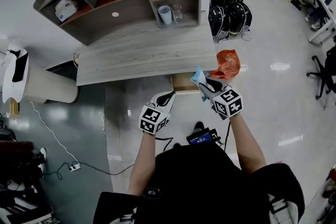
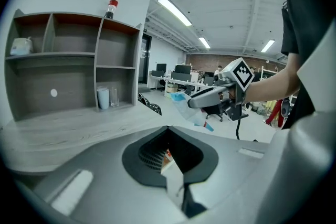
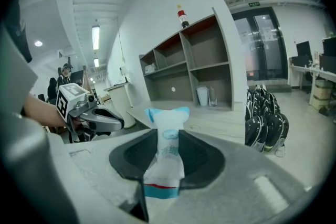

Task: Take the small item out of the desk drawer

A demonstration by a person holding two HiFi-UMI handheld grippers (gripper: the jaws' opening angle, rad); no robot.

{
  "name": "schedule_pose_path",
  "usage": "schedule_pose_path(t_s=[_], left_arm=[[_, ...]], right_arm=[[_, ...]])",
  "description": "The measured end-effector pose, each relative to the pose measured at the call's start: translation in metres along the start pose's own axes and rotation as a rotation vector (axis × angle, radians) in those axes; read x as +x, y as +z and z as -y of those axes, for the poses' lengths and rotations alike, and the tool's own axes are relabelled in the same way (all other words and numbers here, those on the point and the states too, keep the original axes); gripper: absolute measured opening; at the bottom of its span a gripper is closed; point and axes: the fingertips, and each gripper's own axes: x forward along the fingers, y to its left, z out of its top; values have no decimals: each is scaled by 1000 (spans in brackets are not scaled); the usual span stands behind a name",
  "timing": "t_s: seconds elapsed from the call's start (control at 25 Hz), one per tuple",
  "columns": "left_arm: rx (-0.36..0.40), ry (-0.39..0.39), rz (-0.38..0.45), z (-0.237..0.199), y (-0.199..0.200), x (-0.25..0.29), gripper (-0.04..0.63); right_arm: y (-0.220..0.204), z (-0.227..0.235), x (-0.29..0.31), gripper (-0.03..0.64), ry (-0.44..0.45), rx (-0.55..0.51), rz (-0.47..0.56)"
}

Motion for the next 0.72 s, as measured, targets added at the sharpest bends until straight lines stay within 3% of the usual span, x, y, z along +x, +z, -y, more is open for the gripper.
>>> schedule_pose_path(t_s=[0.32,0.72], left_arm=[[7,-52,-12,10,-31,-43,0],[15,-126,-10,33,-62,-86,0]], right_arm=[[-19,-54,-10,126,-65,-30,-20],[-51,-111,-32,126,-111,36,-7]])
